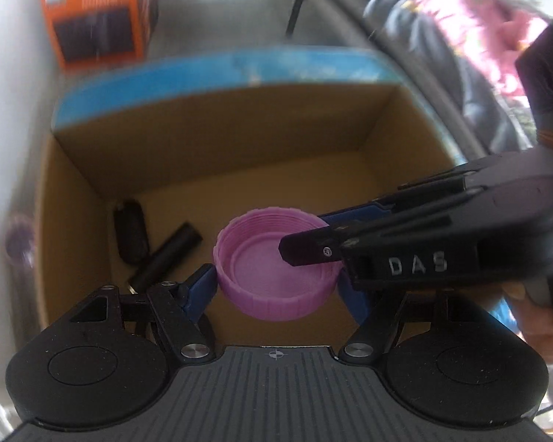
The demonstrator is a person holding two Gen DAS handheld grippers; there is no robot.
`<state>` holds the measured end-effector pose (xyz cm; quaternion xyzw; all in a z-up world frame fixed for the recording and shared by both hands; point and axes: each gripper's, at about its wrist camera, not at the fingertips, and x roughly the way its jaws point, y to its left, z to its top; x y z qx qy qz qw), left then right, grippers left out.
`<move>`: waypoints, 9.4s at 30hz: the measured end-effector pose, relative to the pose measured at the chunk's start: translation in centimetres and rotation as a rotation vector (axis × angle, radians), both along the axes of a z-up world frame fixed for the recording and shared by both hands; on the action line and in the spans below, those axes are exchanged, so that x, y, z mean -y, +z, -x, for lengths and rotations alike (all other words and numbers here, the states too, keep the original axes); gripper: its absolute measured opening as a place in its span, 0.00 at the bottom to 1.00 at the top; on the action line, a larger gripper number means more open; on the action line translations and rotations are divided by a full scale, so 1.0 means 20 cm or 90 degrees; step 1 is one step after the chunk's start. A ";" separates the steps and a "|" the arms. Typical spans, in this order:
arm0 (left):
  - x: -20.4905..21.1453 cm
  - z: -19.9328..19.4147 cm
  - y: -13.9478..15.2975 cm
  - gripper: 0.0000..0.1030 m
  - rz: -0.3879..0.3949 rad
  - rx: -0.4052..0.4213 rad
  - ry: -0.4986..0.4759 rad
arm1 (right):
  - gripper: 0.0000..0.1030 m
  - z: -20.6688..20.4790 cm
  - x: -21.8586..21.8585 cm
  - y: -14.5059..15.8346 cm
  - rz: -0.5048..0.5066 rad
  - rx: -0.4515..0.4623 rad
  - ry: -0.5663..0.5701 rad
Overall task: Organize rigid objects
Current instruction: 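Carry the pink lid into the cardboard box and open the right tool, then move the right tool to the green glue stick, then grasp the green glue stick with the right tool, then carry the glue stick into the cardboard box and open the right tool, then move the right tool to the white charger plug, then grasp the white charger plug with the right tool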
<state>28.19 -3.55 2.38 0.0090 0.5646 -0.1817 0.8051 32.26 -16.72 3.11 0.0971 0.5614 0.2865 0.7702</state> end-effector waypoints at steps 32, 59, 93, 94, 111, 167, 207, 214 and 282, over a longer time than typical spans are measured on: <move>-0.07 -0.05 0.04 0.87 -0.097 0.054 0.044 | 0.29 -0.15 -0.01 0.08 -0.011 0.079 -0.038; -0.19 1.15 0.05 1.00 0.143 0.195 -0.003 | 1.00 1.42 0.52 0.22 0.172 0.373 -0.231; 0.31 1.11 -0.35 0.78 -0.042 0.281 -0.110 | 0.72 1.33 0.41 -0.21 -0.056 0.232 -0.210; 0.30 1.09 -0.35 0.75 -0.031 0.268 -0.103 | 0.72 1.33 0.41 -0.22 -0.058 0.231 -0.211; 0.21 1.13 -0.30 0.18 0.047 0.196 -0.052 | 0.49 1.35 0.35 -0.27 -0.098 0.160 -0.190; -0.09 1.14 0.30 0.15 0.105 0.434 0.027 | 0.19 1.23 0.05 0.45 -0.134 0.368 -0.076; -0.15 0.15 -0.02 0.27 -0.041 0.037 -0.004 | 0.20 0.07 -0.05 -0.11 -0.112 -0.082 -0.041; -0.21 0.32 0.25 0.49 -0.008 0.163 0.019 | 0.20 0.23 0.15 0.14 -0.191 0.010 -0.070; 0.42 1.14 -0.28 0.28 0.053 0.285 -0.096 | 0.31 1.31 0.74 -0.35 -0.232 0.090 -0.321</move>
